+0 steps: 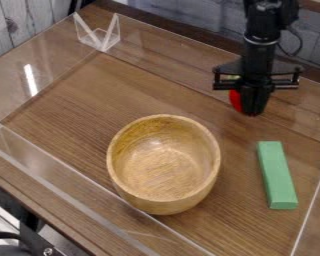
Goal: Move the red fruit to the right
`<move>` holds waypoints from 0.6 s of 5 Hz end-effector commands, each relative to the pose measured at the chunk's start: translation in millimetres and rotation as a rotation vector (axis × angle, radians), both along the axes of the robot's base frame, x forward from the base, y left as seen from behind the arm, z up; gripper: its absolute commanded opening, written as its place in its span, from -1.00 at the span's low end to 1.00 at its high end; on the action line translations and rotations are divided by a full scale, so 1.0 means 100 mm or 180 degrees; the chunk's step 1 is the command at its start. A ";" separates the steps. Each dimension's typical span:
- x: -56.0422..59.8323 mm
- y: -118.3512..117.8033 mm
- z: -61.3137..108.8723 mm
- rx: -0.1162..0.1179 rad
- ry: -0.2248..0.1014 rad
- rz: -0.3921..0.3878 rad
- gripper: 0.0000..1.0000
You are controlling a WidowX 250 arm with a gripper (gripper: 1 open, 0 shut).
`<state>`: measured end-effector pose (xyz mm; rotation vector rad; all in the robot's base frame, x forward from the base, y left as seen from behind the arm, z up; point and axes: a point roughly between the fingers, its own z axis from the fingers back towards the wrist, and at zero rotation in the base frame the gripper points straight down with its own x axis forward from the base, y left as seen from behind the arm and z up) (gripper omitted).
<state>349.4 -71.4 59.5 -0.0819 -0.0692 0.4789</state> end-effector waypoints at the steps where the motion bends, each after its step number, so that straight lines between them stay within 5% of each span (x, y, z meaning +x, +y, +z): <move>1: 0.07 -0.04 0.10 0.0014 -0.0163 0.0021 1.00; 3: 0.13 0.01 0.06 0.0046 -0.0218 0.0180 1.00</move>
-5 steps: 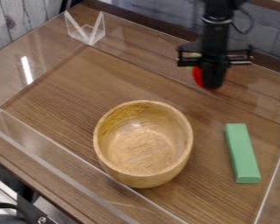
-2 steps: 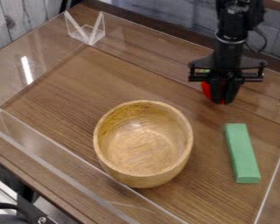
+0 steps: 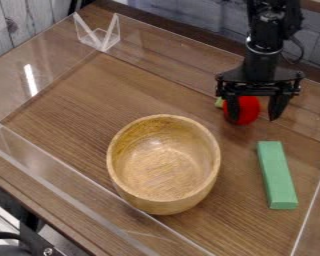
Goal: Move the red fruit to the right
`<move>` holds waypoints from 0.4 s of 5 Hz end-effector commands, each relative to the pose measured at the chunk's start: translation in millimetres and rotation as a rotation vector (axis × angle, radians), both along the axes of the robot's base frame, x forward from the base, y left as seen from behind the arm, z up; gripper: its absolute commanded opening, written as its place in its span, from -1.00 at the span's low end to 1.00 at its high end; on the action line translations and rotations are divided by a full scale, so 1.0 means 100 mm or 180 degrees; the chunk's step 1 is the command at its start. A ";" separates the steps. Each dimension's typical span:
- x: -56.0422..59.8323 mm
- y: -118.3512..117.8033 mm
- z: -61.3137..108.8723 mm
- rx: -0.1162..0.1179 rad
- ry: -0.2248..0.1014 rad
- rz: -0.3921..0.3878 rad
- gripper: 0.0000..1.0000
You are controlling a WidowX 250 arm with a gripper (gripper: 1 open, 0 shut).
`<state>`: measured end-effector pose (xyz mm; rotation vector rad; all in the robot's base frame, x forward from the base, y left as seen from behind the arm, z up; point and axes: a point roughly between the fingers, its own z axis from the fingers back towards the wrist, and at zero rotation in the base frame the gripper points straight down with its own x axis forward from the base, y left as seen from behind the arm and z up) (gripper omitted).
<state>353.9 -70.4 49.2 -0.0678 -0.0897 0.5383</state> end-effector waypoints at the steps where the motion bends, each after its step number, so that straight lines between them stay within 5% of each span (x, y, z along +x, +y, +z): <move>1: 0.14 0.04 0.14 0.0022 -0.0224 0.0106 1.00; 2: 0.17 0.08 0.15 0.0028 -0.0272 0.0222 1.00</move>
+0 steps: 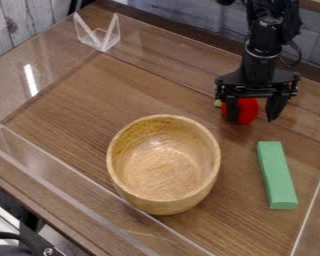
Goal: Move the red fruit to the right
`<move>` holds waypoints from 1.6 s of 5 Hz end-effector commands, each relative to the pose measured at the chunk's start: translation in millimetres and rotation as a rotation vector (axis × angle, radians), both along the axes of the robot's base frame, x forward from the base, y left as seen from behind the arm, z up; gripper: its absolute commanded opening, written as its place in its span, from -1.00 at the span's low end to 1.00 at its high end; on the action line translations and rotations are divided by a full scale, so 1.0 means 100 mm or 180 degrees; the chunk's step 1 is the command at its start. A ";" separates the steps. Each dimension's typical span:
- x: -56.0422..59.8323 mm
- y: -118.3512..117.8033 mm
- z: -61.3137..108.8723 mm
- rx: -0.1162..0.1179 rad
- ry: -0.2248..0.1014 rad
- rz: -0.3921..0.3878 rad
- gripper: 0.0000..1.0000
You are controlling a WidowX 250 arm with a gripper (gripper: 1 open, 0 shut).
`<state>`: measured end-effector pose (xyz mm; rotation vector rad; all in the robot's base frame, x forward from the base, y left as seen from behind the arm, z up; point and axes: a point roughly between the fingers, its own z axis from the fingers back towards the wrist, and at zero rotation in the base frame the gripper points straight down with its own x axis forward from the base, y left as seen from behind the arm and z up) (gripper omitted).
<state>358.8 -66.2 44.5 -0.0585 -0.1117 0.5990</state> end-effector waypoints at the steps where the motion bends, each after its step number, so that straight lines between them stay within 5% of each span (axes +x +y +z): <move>1: 0.15 0.08 0.22 0.0002 -0.0270 0.0119 1.00; 4: 0.19 0.14 0.28 0.0015 -0.0413 0.0350 1.00; 5: 0.18 0.15 0.26 0.0032 -0.0404 0.0346 -1.00; 8: -0.01 0.53 1.17 -0.0355 -0.0607 0.0242 -1.00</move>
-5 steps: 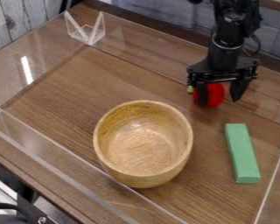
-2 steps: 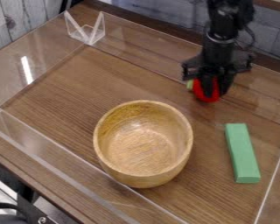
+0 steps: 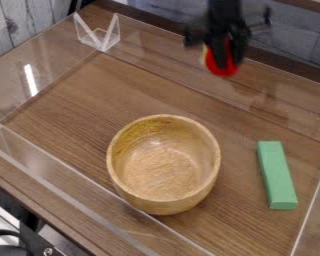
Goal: Move the red fruit to the right
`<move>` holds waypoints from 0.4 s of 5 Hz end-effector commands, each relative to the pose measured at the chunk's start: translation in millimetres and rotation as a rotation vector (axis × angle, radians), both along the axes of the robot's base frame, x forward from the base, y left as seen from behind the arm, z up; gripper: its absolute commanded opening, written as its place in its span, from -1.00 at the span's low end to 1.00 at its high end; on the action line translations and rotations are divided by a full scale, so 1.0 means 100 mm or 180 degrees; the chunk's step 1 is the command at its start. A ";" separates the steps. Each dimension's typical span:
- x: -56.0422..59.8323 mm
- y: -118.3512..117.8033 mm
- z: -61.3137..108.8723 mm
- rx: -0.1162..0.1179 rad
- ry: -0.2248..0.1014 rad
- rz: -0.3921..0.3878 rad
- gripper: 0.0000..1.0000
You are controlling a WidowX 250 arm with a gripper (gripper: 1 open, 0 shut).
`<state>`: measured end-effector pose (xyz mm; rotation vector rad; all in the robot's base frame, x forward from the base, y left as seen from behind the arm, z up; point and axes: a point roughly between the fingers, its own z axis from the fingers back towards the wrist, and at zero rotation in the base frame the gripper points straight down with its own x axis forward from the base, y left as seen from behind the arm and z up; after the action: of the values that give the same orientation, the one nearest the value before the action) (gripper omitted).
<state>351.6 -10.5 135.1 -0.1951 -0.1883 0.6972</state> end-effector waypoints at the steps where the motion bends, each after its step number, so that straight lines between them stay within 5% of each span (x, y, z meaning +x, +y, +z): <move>1: -0.14 0.18 0.27 -0.0049 -0.0266 -0.0091 -1.00; 2: -0.35 0.43 0.22 0.0032 -0.0266 -0.0286 -1.00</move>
<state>313.1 33.8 138.9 -0.2147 -0.1998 0.6200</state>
